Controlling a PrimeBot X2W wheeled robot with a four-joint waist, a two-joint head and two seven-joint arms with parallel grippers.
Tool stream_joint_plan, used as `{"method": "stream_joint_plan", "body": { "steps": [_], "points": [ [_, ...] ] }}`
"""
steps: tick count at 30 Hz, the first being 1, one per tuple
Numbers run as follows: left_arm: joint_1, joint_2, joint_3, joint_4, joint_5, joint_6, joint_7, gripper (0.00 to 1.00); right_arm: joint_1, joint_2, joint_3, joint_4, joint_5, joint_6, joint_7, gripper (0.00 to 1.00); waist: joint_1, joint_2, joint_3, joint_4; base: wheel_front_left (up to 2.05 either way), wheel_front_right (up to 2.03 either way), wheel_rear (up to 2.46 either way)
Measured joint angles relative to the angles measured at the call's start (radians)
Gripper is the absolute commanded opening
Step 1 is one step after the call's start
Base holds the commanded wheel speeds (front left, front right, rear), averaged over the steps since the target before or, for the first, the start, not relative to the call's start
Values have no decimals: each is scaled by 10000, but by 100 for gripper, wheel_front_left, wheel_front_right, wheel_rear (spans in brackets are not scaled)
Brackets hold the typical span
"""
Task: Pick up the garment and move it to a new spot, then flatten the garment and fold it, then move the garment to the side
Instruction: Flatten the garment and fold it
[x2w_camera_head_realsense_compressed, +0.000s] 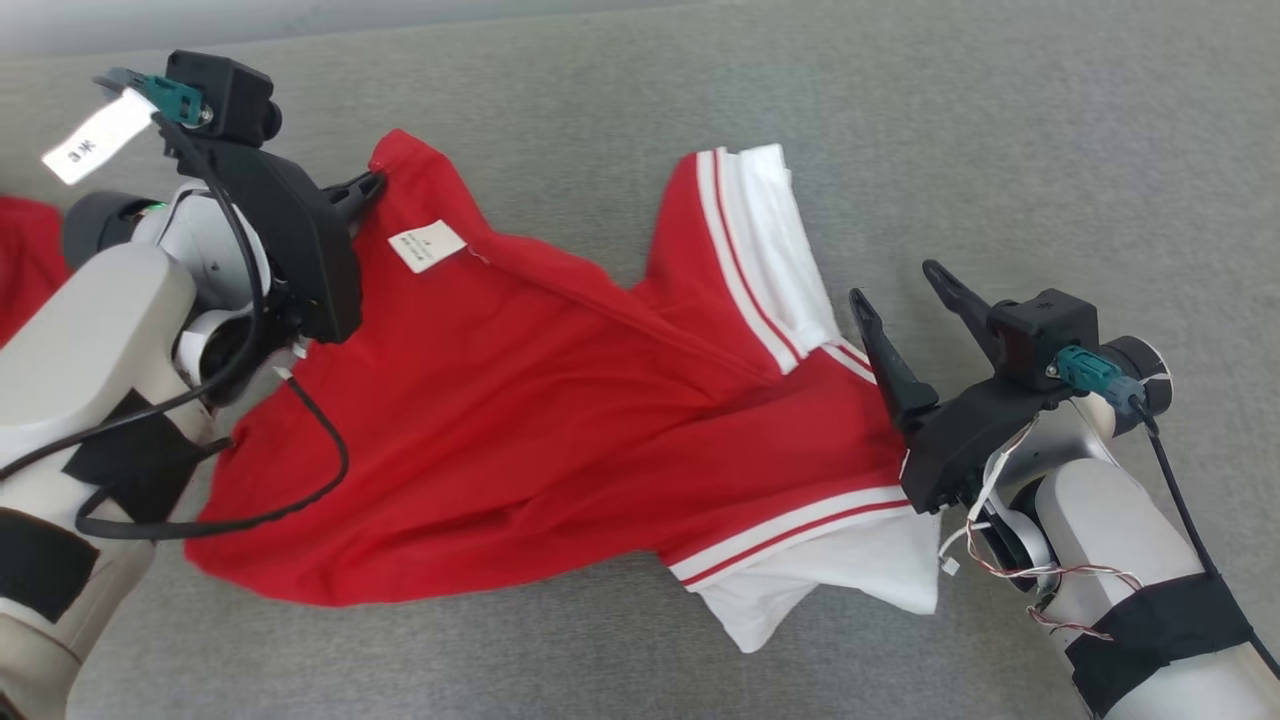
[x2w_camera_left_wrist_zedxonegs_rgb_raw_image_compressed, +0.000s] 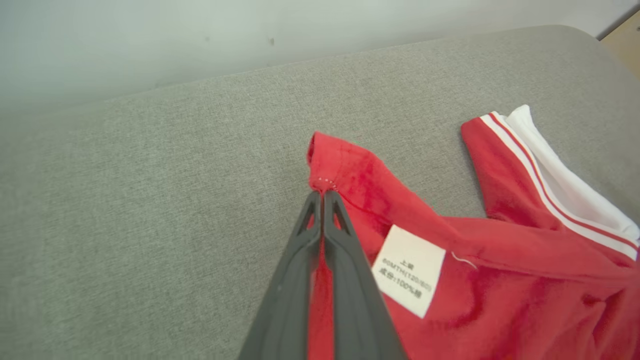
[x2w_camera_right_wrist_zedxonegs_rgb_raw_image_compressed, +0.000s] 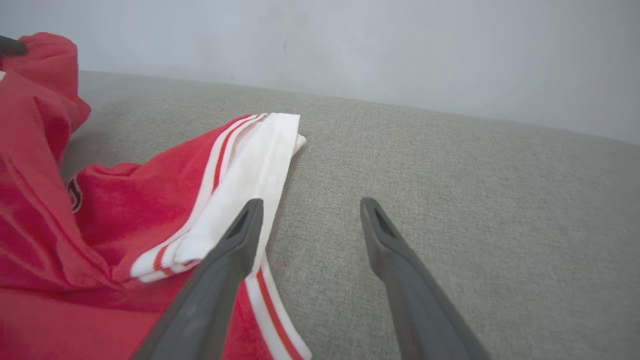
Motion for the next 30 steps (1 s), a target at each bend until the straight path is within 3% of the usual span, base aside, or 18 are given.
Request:
{"method": "stream_joint_plan", "body": {
  "steps": [20,30],
  "points": [
    [387,-439,-263,581,761,15,-2293,0,-1546,-351,-136,2439,12,247,270,100,-2,0,-521,1860,0,0,0],
    [553,-581,-224,834,855,284,-3124,0,-1940,-472,-301,3459,44,249,255,100,-1,0,-528,2652,0,0,0]
  ]
}}
